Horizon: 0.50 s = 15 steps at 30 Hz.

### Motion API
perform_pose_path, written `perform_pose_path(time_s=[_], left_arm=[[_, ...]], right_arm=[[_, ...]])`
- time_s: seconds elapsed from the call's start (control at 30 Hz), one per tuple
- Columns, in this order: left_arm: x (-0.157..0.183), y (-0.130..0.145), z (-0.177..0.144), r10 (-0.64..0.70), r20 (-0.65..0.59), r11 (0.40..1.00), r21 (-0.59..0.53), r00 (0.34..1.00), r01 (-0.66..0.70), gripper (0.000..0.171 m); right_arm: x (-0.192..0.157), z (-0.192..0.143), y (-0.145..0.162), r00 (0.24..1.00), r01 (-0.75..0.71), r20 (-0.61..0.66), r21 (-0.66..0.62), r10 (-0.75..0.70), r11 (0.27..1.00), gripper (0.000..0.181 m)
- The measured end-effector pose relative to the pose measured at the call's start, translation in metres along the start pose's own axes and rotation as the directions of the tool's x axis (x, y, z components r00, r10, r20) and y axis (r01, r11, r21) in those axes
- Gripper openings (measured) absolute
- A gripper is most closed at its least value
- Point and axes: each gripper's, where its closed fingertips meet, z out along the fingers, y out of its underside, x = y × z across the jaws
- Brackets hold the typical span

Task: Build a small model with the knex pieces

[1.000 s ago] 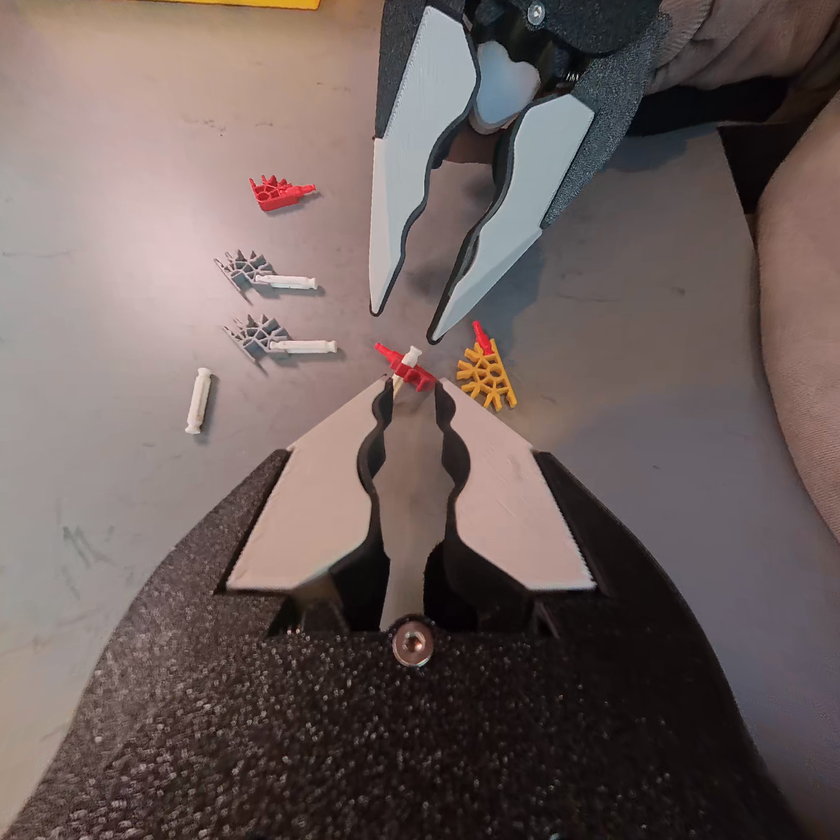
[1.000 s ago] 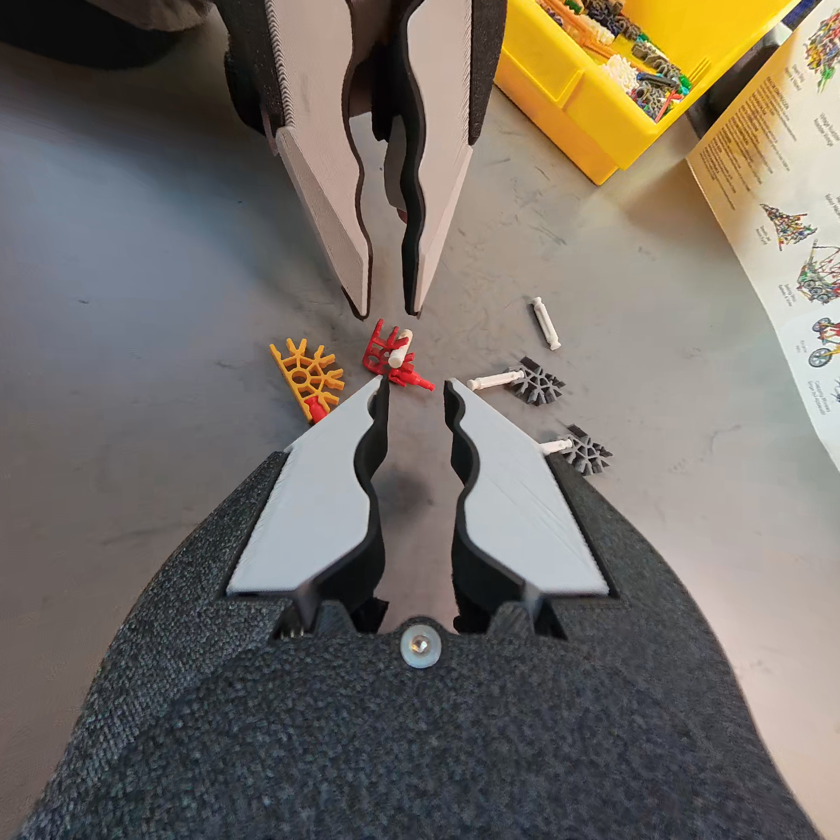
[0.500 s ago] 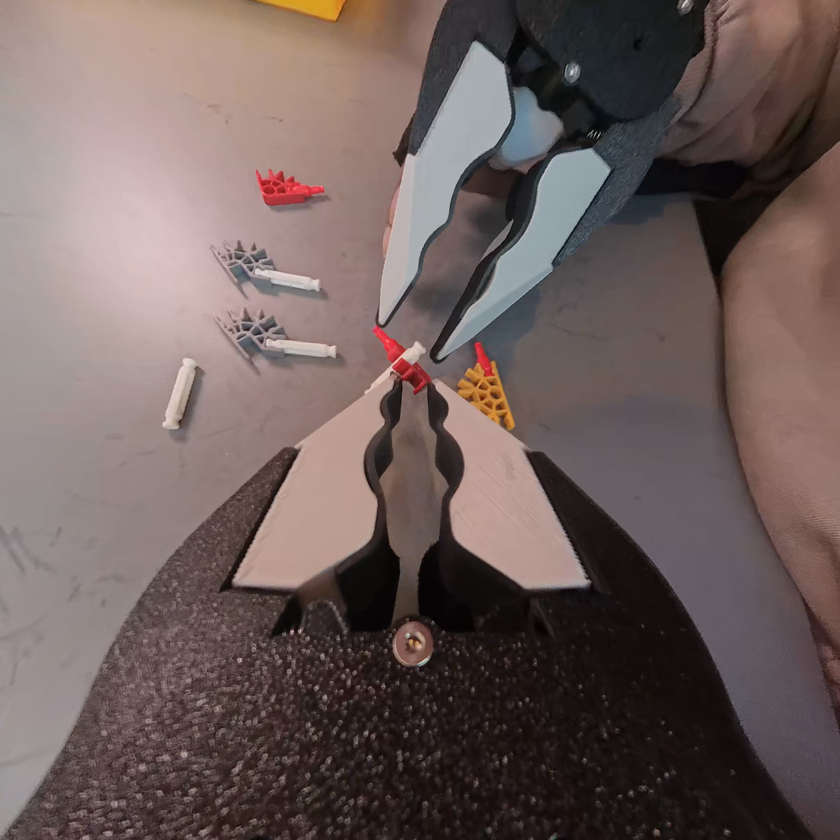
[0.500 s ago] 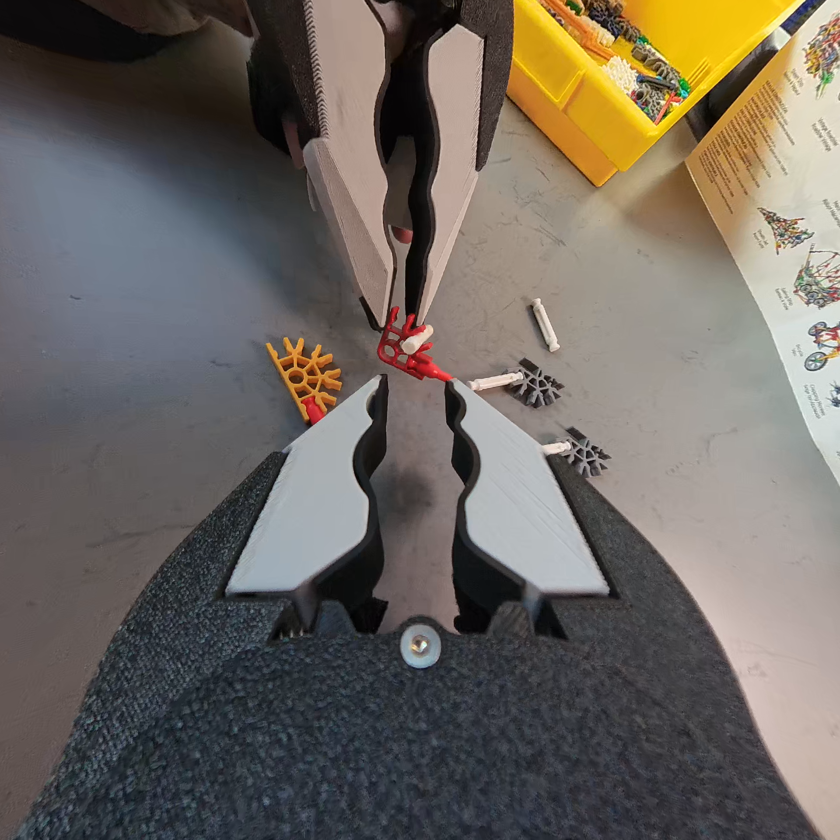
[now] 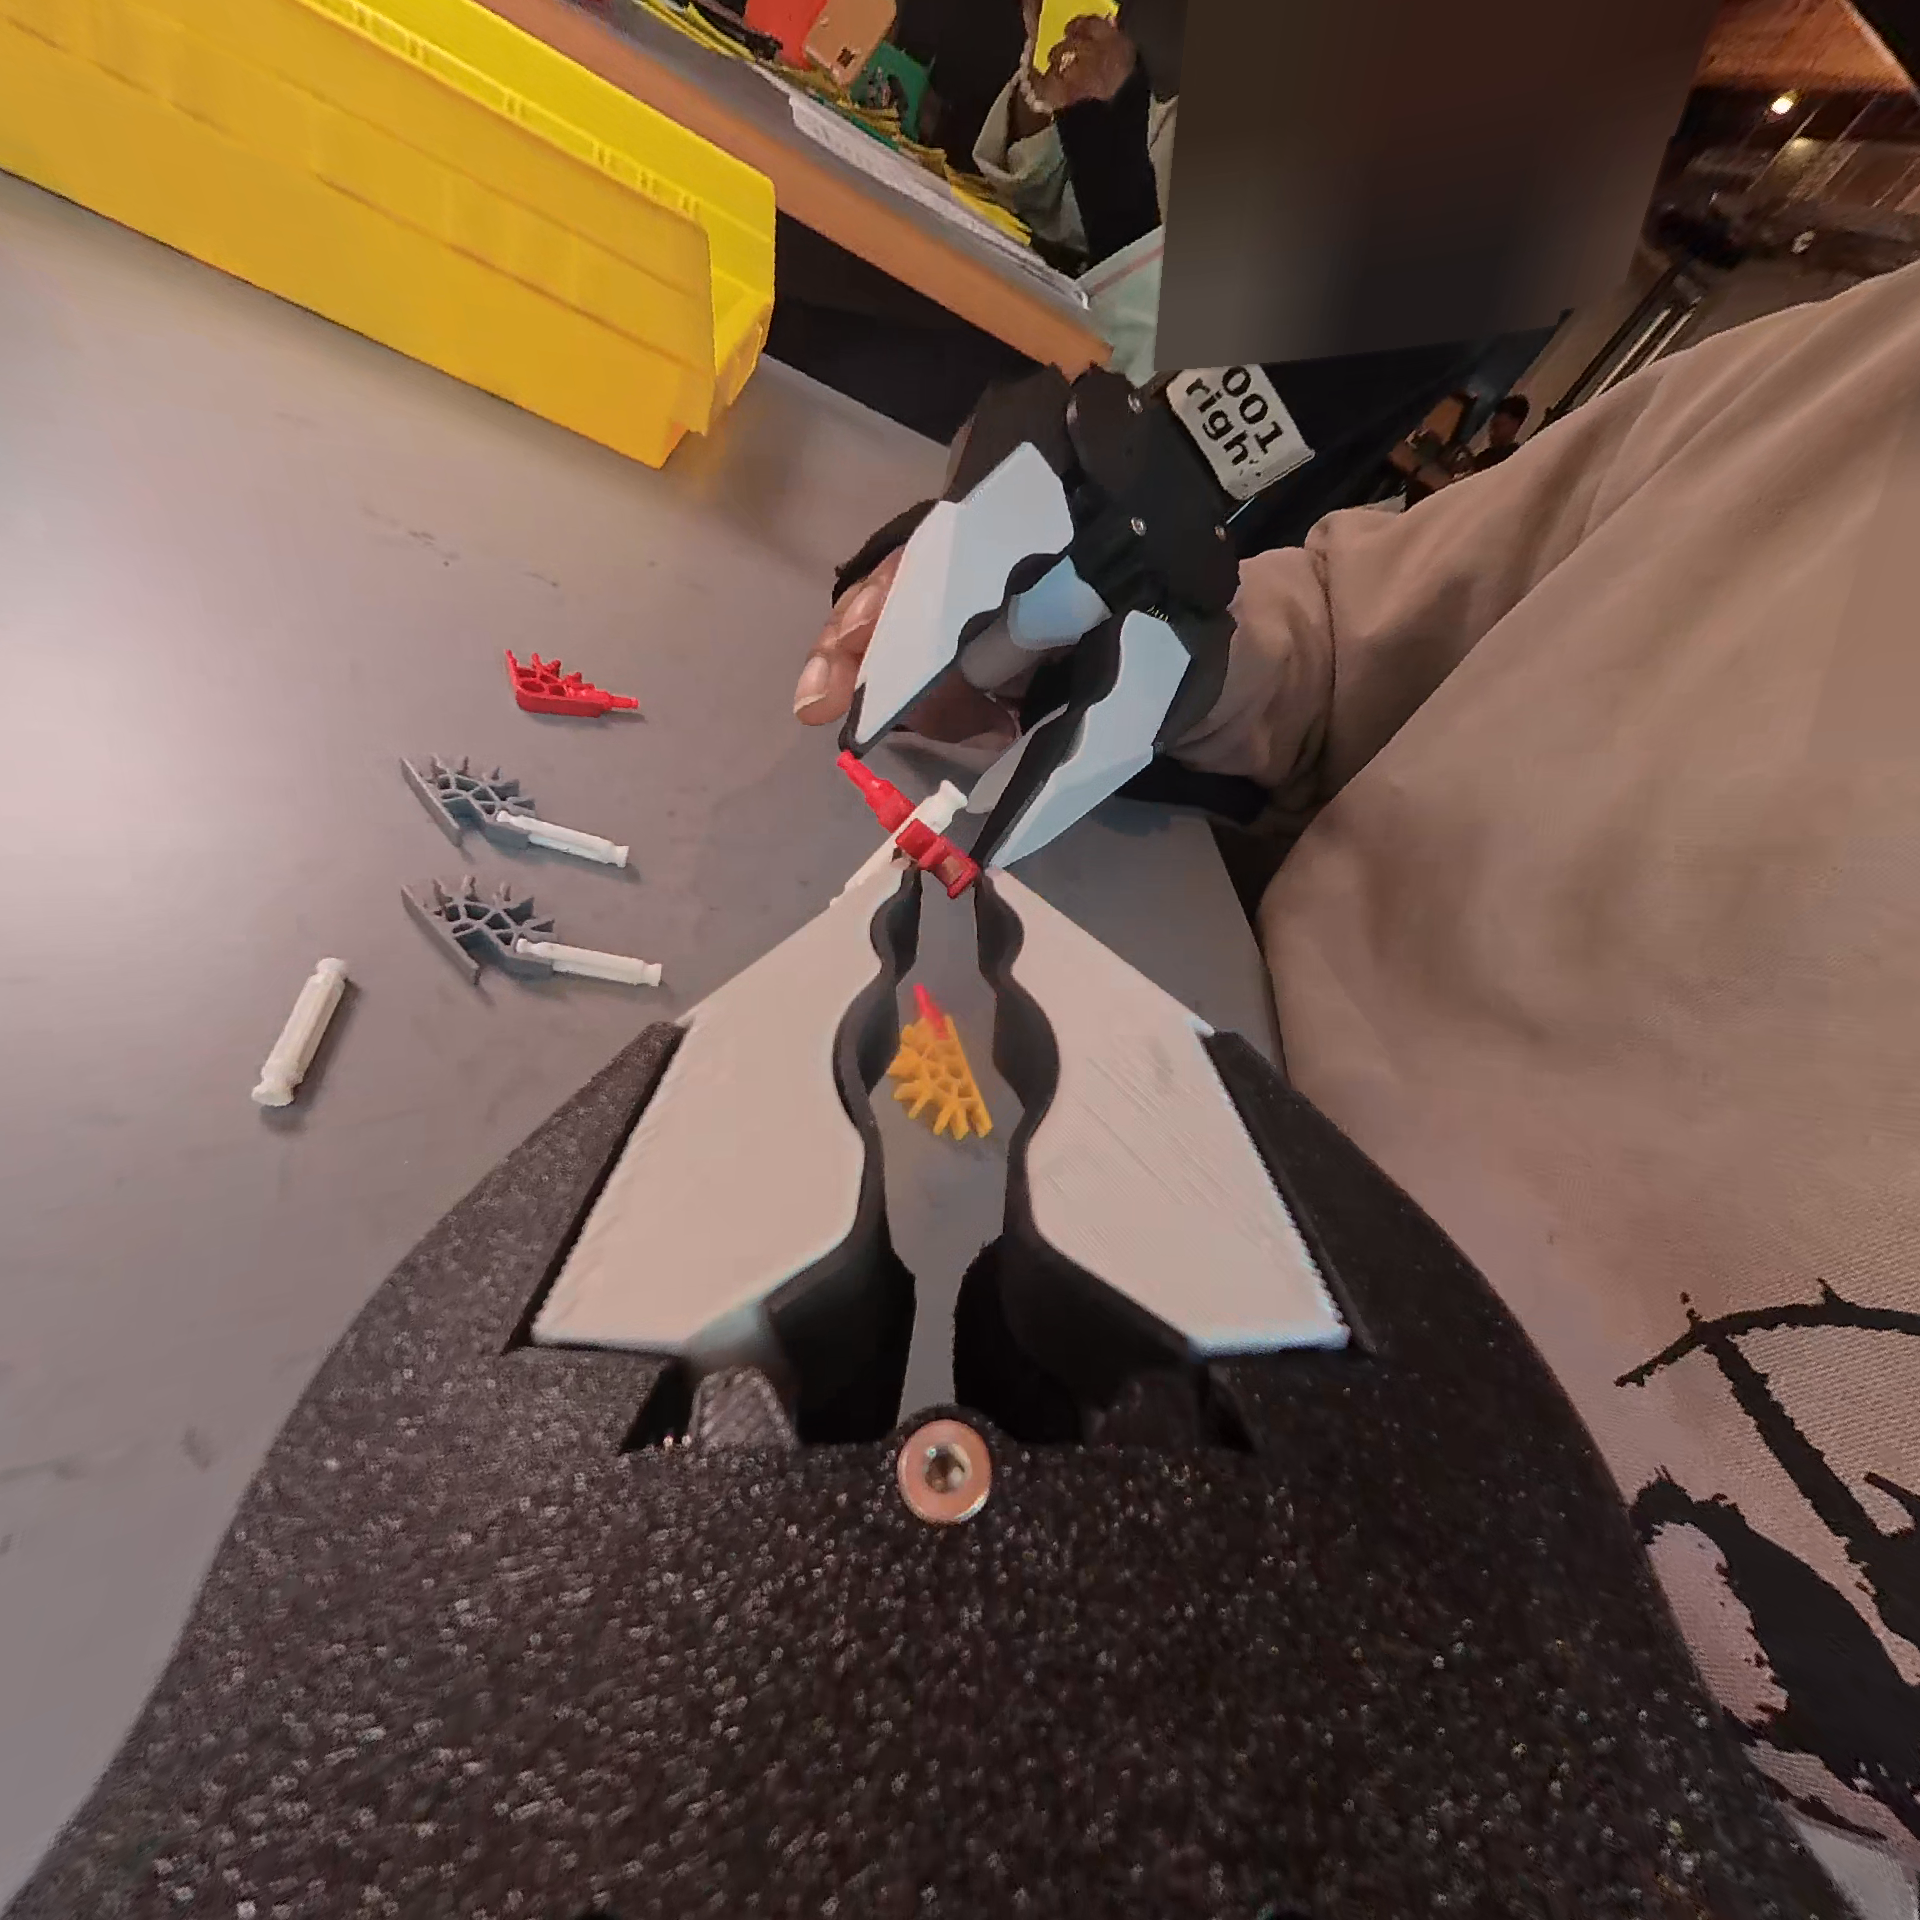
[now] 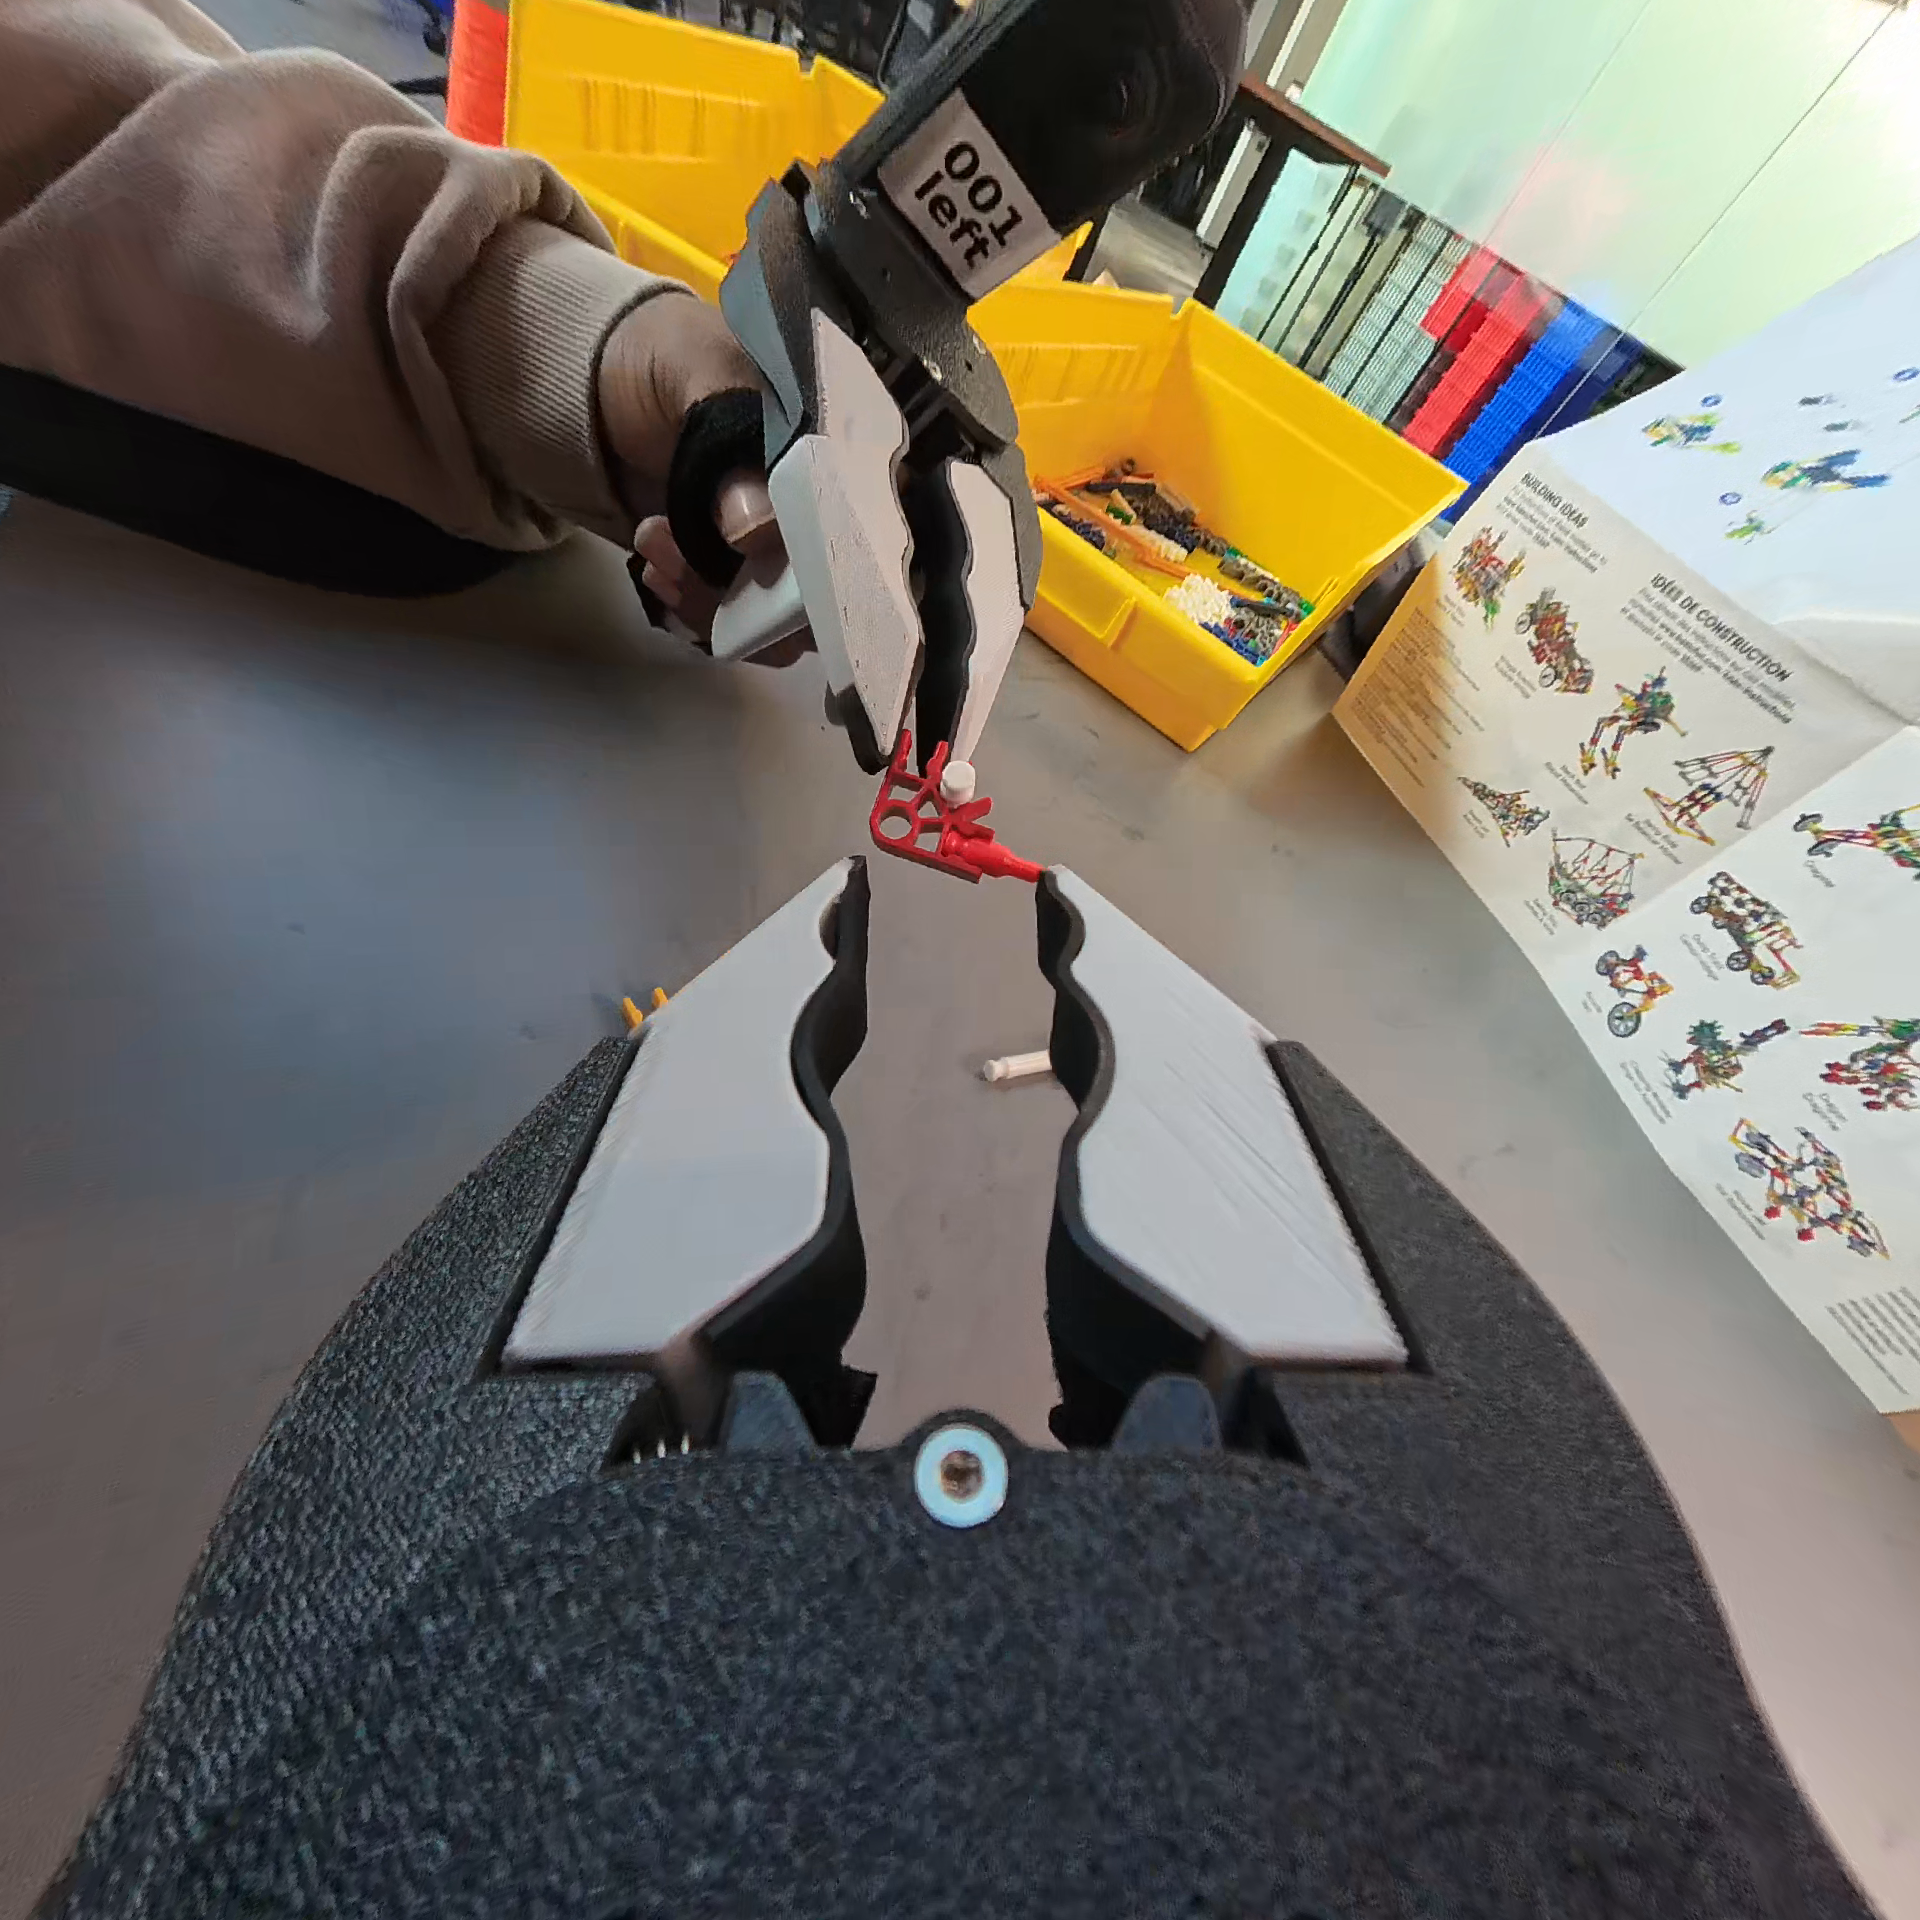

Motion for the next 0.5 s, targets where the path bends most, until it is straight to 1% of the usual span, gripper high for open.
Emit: perform_pose_path(time_s=[0.1, 0.13, 0.23, 0.33, 0.5], left_arm=[[0.005, -0.005, -0.001, -0.011, -0.033, 1.000, 0.028, 0.999, 0.012, 0.010], [0.007, -0.006, -0.001, -0.011, -0.040, 0.999, 0.033, 0.999, 0.013, 0.005], [0.009, -0.008, -0.002, -0.018, -0.054, 0.999, 0.047, 0.998, 0.021, 0.005], [0.008, -0.005, 0.000, -0.011, -0.045, 1.000, 0.029, 0.999, 0.012, 0.005], [0.005, 0.000, 0.002, 0.010, -0.019, 1.000, -0.002, 1.000, -0.010, 0.005]], right_arm=[[0.004, -0.005, -0.011, 1.000, 0.001, -0.023, 0.064, 0.000, 0.998, 0.030], [0.005, -0.006, -0.015, 1.000, 0.002, -0.030, 0.084, 0.001, 0.996, 0.030], [0.006, -0.009, -0.021, 0.999, 0.004, -0.036, 0.122, 0.000, 0.993, 0.032], [0.003, -0.005, -0.012, 1.000, 0.004, -0.019, 0.076, -0.003, 0.997, 0.035], [-0.001, -0.001, -0.005, 1.000, -0.001, 0.000, 0.037, 0.001, 0.999, 0.037]])
